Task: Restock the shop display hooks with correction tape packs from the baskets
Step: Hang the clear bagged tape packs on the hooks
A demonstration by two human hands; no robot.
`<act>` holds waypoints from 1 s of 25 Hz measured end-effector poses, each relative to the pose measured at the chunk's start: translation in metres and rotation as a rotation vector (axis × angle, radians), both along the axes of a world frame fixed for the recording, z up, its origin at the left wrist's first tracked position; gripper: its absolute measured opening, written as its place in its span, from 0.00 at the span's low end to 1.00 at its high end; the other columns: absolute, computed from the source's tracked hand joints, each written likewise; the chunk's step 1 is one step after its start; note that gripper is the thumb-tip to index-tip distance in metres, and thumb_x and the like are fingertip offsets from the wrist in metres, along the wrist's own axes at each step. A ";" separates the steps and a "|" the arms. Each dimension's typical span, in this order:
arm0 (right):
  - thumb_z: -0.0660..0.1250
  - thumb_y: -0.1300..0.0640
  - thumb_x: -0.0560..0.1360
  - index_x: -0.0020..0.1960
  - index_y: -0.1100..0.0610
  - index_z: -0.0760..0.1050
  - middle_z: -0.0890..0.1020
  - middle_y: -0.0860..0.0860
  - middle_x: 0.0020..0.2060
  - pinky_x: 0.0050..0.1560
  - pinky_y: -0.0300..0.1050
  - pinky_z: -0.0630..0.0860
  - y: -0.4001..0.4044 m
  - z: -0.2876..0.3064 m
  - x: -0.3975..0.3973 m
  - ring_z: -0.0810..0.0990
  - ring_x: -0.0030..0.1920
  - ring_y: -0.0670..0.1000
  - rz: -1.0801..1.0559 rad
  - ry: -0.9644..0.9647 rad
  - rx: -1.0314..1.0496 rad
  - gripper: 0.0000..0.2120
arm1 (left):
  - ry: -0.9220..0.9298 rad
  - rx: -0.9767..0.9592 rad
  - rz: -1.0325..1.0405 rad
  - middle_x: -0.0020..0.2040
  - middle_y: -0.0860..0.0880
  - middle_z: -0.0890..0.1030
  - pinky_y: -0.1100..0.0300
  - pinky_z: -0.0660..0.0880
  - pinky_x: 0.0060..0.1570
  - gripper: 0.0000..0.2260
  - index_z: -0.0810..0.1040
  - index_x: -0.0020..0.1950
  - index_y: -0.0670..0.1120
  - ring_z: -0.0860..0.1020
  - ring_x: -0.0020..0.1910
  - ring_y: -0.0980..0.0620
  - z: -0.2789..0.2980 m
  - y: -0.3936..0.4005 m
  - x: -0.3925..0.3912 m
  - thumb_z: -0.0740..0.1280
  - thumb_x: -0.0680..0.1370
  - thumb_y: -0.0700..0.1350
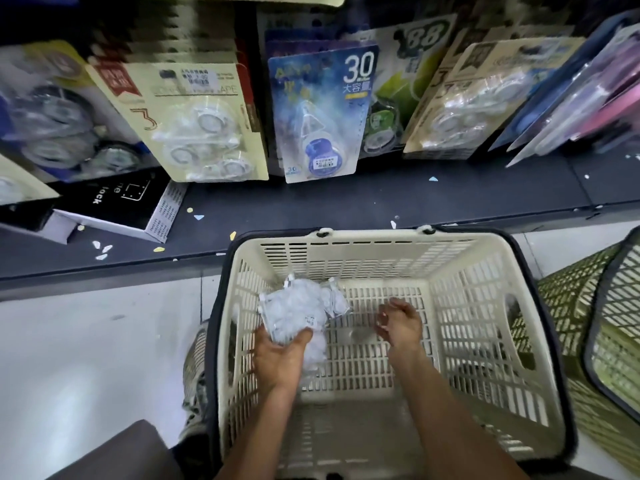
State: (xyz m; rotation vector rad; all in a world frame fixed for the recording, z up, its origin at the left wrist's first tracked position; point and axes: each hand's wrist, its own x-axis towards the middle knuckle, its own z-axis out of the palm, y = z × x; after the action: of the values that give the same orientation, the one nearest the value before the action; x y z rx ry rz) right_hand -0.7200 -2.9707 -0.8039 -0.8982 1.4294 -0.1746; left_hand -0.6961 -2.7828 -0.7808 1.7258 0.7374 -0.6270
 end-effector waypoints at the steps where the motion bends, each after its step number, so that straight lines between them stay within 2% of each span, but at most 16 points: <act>1: 0.66 0.67 0.79 0.49 0.57 0.76 0.80 0.55 0.41 0.41 0.49 0.80 0.000 0.005 0.002 0.78 0.38 0.53 0.164 0.063 0.044 0.06 | 0.002 -0.016 0.010 0.53 0.47 0.80 0.56 0.82 0.34 0.32 0.68 0.72 0.46 0.81 0.42 0.48 0.000 0.000 -0.002 0.78 0.72 0.45; 2: 0.69 0.64 0.78 0.50 0.56 0.76 0.81 0.55 0.42 0.48 0.54 0.81 0.005 0.007 0.005 0.79 0.42 0.54 0.325 0.113 0.099 0.05 | 0.013 -0.027 0.035 0.49 0.50 0.78 0.55 0.81 0.34 0.35 0.66 0.76 0.47 0.79 0.39 0.50 0.001 -0.001 -0.003 0.78 0.72 0.44; 3: 0.71 0.62 0.76 0.51 0.55 0.75 0.81 0.55 0.43 0.50 0.55 0.80 0.013 0.006 0.009 0.80 0.44 0.54 0.432 0.124 0.151 0.07 | 0.009 -0.048 0.056 0.46 0.53 0.75 0.56 0.79 0.34 0.39 0.63 0.78 0.48 0.76 0.37 0.52 0.004 -0.001 -0.006 0.78 0.72 0.44; 4: 0.74 0.62 0.74 0.51 0.55 0.75 0.82 0.55 0.42 0.48 0.53 0.80 0.021 0.001 0.014 0.81 0.43 0.54 0.476 0.108 0.194 0.10 | 0.009 -0.052 0.065 0.44 0.54 0.74 0.59 0.76 0.33 0.40 0.63 0.79 0.47 0.75 0.36 0.53 0.007 -0.001 -0.008 0.79 0.71 0.45; 6: 0.77 0.61 0.69 0.48 0.57 0.77 0.81 0.55 0.37 0.41 0.49 0.78 0.036 -0.011 0.027 0.80 0.37 0.55 0.436 0.101 0.212 0.12 | -0.001 -0.030 0.055 0.44 0.52 0.77 0.62 0.72 0.32 0.40 0.67 0.77 0.44 0.76 0.37 0.53 0.011 0.000 -0.013 0.80 0.69 0.47; 7: 0.78 0.61 0.68 0.46 0.59 0.78 0.80 0.56 0.35 0.42 0.49 0.77 0.039 -0.021 0.032 0.79 0.35 0.55 0.392 0.108 0.199 0.11 | -0.011 -0.018 0.052 0.46 0.50 0.78 0.63 0.71 0.33 0.39 0.68 0.76 0.43 0.78 0.39 0.51 0.012 0.003 -0.014 0.80 0.69 0.47; 10: 0.72 0.59 0.75 0.47 0.62 0.78 0.78 0.55 0.35 0.45 0.50 0.77 0.041 -0.023 0.036 0.77 0.35 0.54 0.353 0.066 0.177 0.06 | -0.016 0.012 0.032 0.52 0.46 0.82 0.61 0.76 0.32 0.30 0.74 0.68 0.45 0.83 0.43 0.48 0.011 0.008 -0.011 0.80 0.68 0.45; 12: 0.65 0.60 0.81 0.48 0.57 0.74 0.77 0.53 0.40 0.44 0.48 0.77 0.031 -0.019 0.020 0.76 0.37 0.51 0.242 -0.025 0.161 0.03 | -0.040 0.009 -0.014 0.51 0.46 0.83 0.57 0.79 0.35 0.24 0.75 0.62 0.46 0.84 0.44 0.46 0.013 0.003 -0.009 0.80 0.70 0.44; 14: 0.63 0.59 0.82 0.53 0.58 0.74 0.80 0.55 0.46 0.48 0.51 0.79 0.012 -0.021 -0.004 0.80 0.42 0.54 -0.011 -0.073 0.134 0.03 | -0.043 -0.020 -0.019 0.51 0.47 0.83 0.55 0.79 0.39 0.21 0.74 0.59 0.45 0.83 0.46 0.45 0.017 -0.010 -0.008 0.79 0.71 0.43; 16: 0.65 0.57 0.80 0.59 0.61 0.78 0.84 0.57 0.52 0.50 0.53 0.82 -0.015 -0.017 -0.024 0.84 0.48 0.58 -0.275 -0.131 0.136 0.10 | -0.050 -0.066 0.023 0.51 0.49 0.84 0.56 0.78 0.40 0.18 0.75 0.55 0.46 0.83 0.48 0.46 0.022 -0.021 -0.007 0.79 0.71 0.39; 17: 0.66 0.56 0.79 0.61 0.61 0.79 0.85 0.57 0.52 0.48 0.52 0.83 -0.028 -0.012 -0.030 0.85 0.48 0.57 -0.317 -0.186 0.135 0.13 | -0.052 -0.081 0.033 0.52 0.49 0.84 0.54 0.80 0.44 0.18 0.75 0.55 0.48 0.83 0.50 0.46 0.025 -0.025 -0.006 0.79 0.70 0.38; 19: 0.67 0.53 0.78 0.60 0.60 0.78 0.85 0.55 0.50 0.43 0.47 0.81 -0.048 0.009 -0.035 0.85 0.46 0.54 -0.188 -0.336 0.148 0.14 | -0.035 -0.130 -0.020 0.59 0.48 0.83 0.44 0.81 0.56 0.24 0.75 0.62 0.49 0.82 0.56 0.43 0.030 -0.028 -0.004 0.79 0.70 0.39; 21: 0.70 0.54 0.74 0.57 0.60 0.78 0.85 0.53 0.46 0.42 0.46 0.81 -0.049 0.035 -0.034 0.84 0.43 0.52 0.202 -0.370 0.111 0.14 | 0.019 -0.214 -0.109 0.69 0.51 0.76 0.45 0.72 0.69 0.35 0.69 0.75 0.50 0.77 0.67 0.42 0.036 -0.025 -0.006 0.79 0.71 0.44; 22: 0.72 0.55 0.74 0.53 0.60 0.78 0.85 0.52 0.42 0.39 0.44 0.80 -0.043 0.044 -0.029 0.83 0.40 0.50 0.437 -0.316 0.060 0.12 | 0.051 -0.269 -0.136 0.71 0.52 0.72 0.47 0.67 0.73 0.39 0.63 0.79 0.49 0.72 0.72 0.42 0.037 -0.025 -0.006 0.78 0.72 0.48; 23: 0.73 0.55 0.75 0.49 0.58 0.77 0.84 0.50 0.39 0.36 0.43 0.79 -0.036 0.053 -0.023 0.82 0.37 0.49 0.620 -0.274 -0.001 0.08 | 0.093 -0.299 -0.194 0.75 0.50 0.70 0.47 0.64 0.74 0.43 0.59 0.81 0.48 0.68 0.75 0.42 0.042 -0.025 -0.007 0.78 0.72 0.54; 25: 0.72 0.51 0.77 0.43 0.56 0.75 0.82 0.48 0.35 0.35 0.42 0.77 -0.019 0.061 -0.010 0.80 0.37 0.49 0.780 -0.277 -0.124 0.10 | 0.152 -0.324 -0.263 0.77 0.47 0.69 0.46 0.65 0.74 0.51 0.60 0.80 0.48 0.69 0.74 0.43 0.046 -0.022 -0.007 0.79 0.64 0.65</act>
State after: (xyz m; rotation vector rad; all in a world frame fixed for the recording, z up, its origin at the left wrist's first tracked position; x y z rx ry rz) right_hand -0.7302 -2.9894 -0.7430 -1.4098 0.7443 0.1967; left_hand -0.7028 -2.8044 -0.7348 1.4949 0.4820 -1.0105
